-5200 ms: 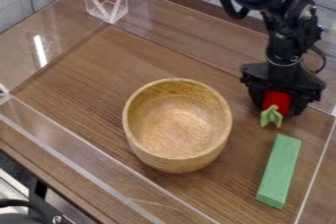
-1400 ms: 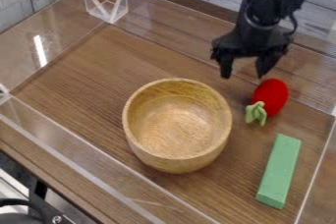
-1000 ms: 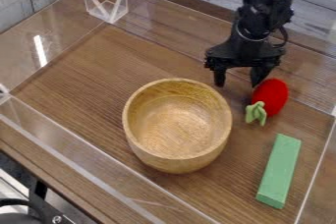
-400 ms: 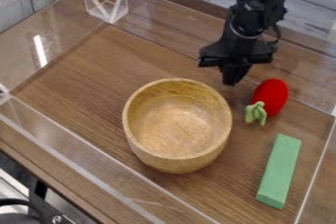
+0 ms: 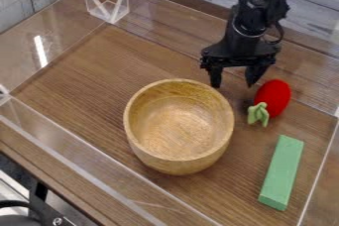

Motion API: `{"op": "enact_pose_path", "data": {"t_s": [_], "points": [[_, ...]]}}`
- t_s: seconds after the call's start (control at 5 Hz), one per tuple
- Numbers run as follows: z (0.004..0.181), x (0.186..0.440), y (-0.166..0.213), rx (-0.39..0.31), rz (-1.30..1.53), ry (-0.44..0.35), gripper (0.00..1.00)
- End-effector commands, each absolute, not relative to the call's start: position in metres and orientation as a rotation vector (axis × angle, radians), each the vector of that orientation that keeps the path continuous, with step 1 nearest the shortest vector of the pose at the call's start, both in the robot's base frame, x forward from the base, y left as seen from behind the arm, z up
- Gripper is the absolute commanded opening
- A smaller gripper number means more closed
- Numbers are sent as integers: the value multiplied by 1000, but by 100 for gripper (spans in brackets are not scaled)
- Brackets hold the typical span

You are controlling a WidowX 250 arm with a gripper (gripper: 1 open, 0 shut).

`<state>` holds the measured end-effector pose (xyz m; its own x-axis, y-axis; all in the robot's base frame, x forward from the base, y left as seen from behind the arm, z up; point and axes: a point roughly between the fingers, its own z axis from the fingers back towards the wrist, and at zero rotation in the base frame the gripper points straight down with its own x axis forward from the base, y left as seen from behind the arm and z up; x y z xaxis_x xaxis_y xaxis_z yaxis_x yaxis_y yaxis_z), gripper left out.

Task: Move the red object to the right side of the table

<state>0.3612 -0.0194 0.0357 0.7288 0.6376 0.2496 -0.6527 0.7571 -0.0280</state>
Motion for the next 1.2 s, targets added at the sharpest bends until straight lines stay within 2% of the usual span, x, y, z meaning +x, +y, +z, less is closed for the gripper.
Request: {"op": "enact_pose_path", "data": {"t_s": [0.0, 0.2, 0.4, 0.6, 1.0], "points": [[85, 370, -16, 13, 756, -337, 100], [120, 365, -3, -18, 779, -362, 100], [134, 373, 28, -55, 744, -387, 100], [128, 374, 60, -37, 697, -408, 100], [102, 371, 96, 8, 643, -422, 100]]}}
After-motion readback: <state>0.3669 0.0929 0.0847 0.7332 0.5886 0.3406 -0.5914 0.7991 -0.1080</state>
